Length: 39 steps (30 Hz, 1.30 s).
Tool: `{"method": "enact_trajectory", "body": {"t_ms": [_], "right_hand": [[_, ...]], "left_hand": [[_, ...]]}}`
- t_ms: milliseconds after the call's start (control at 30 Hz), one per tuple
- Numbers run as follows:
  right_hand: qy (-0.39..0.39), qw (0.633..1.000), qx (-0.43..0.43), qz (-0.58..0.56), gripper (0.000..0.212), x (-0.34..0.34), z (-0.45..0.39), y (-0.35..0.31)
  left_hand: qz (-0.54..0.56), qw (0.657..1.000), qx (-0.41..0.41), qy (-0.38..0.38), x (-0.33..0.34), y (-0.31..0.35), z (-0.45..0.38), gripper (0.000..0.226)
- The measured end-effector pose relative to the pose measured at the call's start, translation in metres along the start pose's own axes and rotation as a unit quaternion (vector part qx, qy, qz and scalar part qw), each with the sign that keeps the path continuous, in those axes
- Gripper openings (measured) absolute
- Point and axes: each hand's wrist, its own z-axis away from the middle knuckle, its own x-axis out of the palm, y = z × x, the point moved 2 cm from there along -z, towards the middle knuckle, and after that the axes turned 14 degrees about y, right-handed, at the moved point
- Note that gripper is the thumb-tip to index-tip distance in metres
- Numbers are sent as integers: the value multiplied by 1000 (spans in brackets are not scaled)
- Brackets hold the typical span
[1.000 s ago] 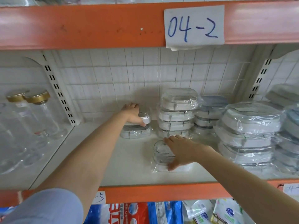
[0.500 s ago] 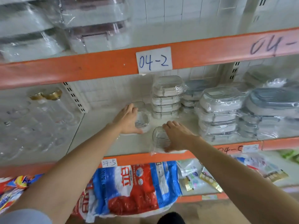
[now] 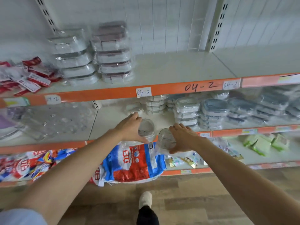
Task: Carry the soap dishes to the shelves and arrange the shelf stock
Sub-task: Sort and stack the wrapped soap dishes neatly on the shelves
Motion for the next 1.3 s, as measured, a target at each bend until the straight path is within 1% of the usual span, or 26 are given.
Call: {"method": "enact_trajectory", "body": {"t_ms": [67,167,300,433,500,667,800,900,1033,1133,1300], "right_hand": [[4,1000,-7,6,91,-27,10,1],[40,999,-13,13,91,-67,10,4],[104,994,-17,29,91,-106,-8,10],[184,982,-3,40,88,-132,-42,24],[198,979,15,38,89,-142,-65,36],[168,984,55,29,93,-155,-122,79],[144,986,89,-10,97,-157,-151,113],[111,989,96,-26,94,-149,-165,132],[117,985,113,-65,94,-147,-192,154],[114,987,88,-67,91,-154,-223,162],[51,996,15,-66,94,-162,-277,162]], "left_hand": [[3,1000,13,22,-27,14,8,108],[23,997,15,74,-73,24,13,115],[41,990,-3,136,-121,22,8,109],[35,989,-42,136,-140,9,-12,97],[47,989,-50,133,-143,4,-28,94],[74,988,-47,123,-153,6,-81,82],[87,988,-31,121,-160,13,-121,76],[74,993,-19,91,-160,21,-143,82],[70,996,2,56,-155,25,-169,95],[41,998,14,48,-154,25,-182,101],[24,996,-30,78,-154,22,-195,99]]}}
